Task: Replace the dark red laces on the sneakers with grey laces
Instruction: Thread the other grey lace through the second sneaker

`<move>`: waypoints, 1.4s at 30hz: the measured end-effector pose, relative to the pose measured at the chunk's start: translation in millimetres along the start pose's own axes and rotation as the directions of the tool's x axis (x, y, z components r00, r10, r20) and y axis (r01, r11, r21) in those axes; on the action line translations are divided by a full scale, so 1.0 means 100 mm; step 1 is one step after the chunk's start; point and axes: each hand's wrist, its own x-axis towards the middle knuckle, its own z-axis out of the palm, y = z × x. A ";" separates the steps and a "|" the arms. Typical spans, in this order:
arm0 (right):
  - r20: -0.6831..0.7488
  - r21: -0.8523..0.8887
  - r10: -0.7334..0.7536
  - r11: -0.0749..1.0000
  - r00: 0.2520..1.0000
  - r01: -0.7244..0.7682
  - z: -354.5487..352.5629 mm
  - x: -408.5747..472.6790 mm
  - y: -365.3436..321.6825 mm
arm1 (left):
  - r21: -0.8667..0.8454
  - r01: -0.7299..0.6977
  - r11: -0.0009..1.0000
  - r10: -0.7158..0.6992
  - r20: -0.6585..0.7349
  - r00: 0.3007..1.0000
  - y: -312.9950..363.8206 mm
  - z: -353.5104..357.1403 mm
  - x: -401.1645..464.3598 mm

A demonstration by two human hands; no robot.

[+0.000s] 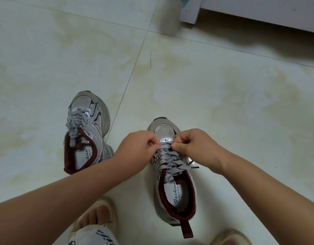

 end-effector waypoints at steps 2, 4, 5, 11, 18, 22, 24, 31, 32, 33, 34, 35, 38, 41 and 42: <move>0.032 0.161 0.052 0.985 0.998 -0.057 -0.03 0.00 0.03 | 0.077 -0.047 0.996 0.044 0.042 0.998 0.02 -0.01 0.03; 0.050 0.270 0.092 0.957 0.995 -0.102 -0.06 0.00 0.07 | 0.127 -0.058 0.990 0.045 0.098 0.994 0.04 -0.02 0.07; 0.042 0.277 0.091 0.956 0.995 -0.099 -0.06 -0.01 0.08 | 0.152 -0.064 0.986 0.045 0.124 0.991 0.05 -0.02 0.08; -0.052 0.065 -0.007 0.998 0.999 0.011 -0.02 -0.06 0.08 | 0.028 -0.005 1.000 0.000 0.200 0.980 0.05 -0.02 0.12; -0.107 -0.168 -0.045 0.985 0.993 0.026 0.02 -0.07 0.00 | -0.176 0.041 0.984 -0.019 0.127 0.992 0.02 -0.03 0.11; 0.011 0.201 0.097 0.975 0.995 -0.097 0.01 -0.06 0.01 | -0.249 0.069 0.966 -0.039 0.124 0.992 0.02 -0.01 0.11; 0.133 0.386 0.136 0.905 0.982 -0.177 -0.03 -0.05 0.02 | -0.264 0.068 0.962 -0.038 0.116 0.993 0.03 0.02 0.08; -0.105 0.010 0.009 1.000 0.994 -0.008 0.00 -0.07 0.04 | -0.192 -0.002 0.981 0.014 0.061 0.998 0.03 0.06 0.03; -0.151 -0.110 -0.055 0.993 0.987 0.039 0.02 -0.09 0.03 | -0.164 -0.015 0.986 0.022 0.043 0.999 0.04 0.07 0.03; -0.175 -0.192 -0.110 0.978 0.978 0.076 0.03 -0.11 0.03 | -0.125 -0.028 0.992 0.032 0.028 0.999 0.06 0.07 0.03; -0.177 -0.253 -0.159 0.961 0.971 0.111 0.04 -0.13 0.03 | -0.075 -0.039 0.996 0.040 0.014 0.999 0.07 0.08 0.02; -0.159 -0.311 -0.199 0.940 0.967 0.142 0.05 -0.16 0.03 | -0.024 -0.052 0.998 0.052 -0.001 0.999 0.08 0.08 0.02; -0.080 -0.427 -0.253 0.883 0.964 0.196 0.05 -0.19 0.04 | 0.098 -0.088 0.991 0.090 -0.023 0.996 0.11 0.08 0.03; -0.086 -0.464 -0.254 0.866 0.963 0.187 0.02 -0.19 0.03 | 0.229 -0.154 0.961 0.153 0.020 0.988 0.16 0.06 0.01; -0.098 -0.462 -0.244 0.870 0.965 0.173 0.01 -0.19 0.03 | 0.266 -0.175 0.948 0.172 0.034 0.984 0.18 0.05 0.00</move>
